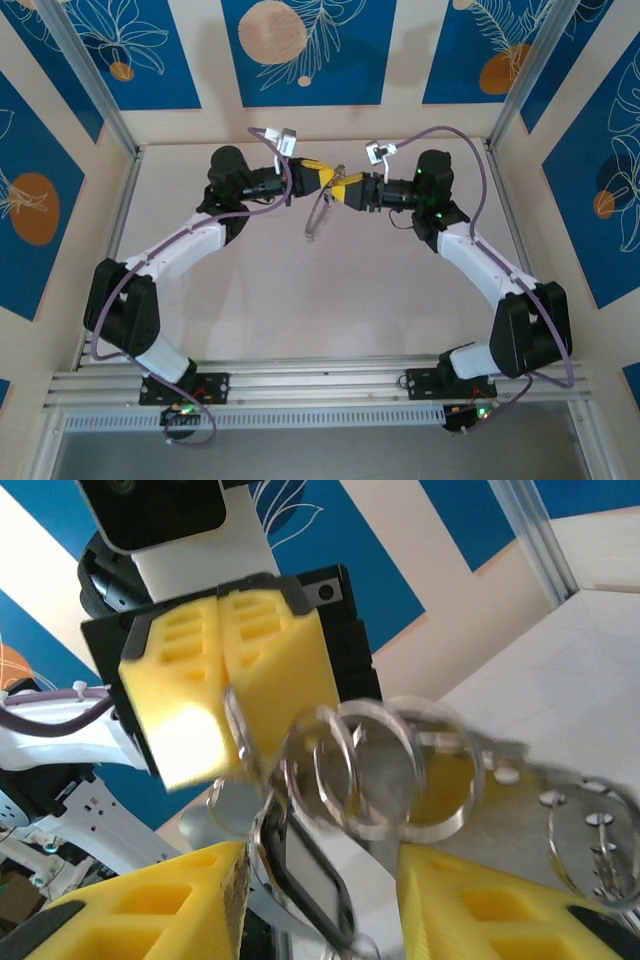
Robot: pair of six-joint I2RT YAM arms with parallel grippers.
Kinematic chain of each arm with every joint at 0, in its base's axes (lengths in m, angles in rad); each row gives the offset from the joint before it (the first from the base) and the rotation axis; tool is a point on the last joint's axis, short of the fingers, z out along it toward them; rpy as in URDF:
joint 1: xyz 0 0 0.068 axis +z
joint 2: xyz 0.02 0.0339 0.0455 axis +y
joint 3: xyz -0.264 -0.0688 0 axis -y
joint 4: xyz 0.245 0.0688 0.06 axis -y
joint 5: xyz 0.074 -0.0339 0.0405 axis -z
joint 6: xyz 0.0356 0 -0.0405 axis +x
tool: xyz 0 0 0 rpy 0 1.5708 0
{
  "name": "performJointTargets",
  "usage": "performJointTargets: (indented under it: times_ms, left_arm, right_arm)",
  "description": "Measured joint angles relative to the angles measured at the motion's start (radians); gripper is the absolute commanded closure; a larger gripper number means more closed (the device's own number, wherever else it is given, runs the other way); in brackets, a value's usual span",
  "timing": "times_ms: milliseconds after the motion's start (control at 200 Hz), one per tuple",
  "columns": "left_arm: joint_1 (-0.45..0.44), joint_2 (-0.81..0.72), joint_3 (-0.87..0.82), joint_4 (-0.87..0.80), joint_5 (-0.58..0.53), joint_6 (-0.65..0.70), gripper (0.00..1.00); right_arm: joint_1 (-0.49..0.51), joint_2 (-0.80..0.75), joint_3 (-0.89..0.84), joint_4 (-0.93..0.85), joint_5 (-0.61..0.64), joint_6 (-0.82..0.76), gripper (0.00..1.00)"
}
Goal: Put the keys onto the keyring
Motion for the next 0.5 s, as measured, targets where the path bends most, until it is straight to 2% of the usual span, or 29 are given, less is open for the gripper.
performJointTargets:
  times_ms: [255,500]
  left_arm:
    - [-0.003,0.000,-0.049,0.150,-0.083,-0.110,1.00]
    - [-0.005,0.000,-0.102,0.326,-0.164,-0.249,1.00]
  right_arm:
    - [-0.023,-0.170,-0.070,0.019,0.082,0.019,0.56]
    - [0.006,-0.174,-0.069,0.138,0.219,0.101,0.57]
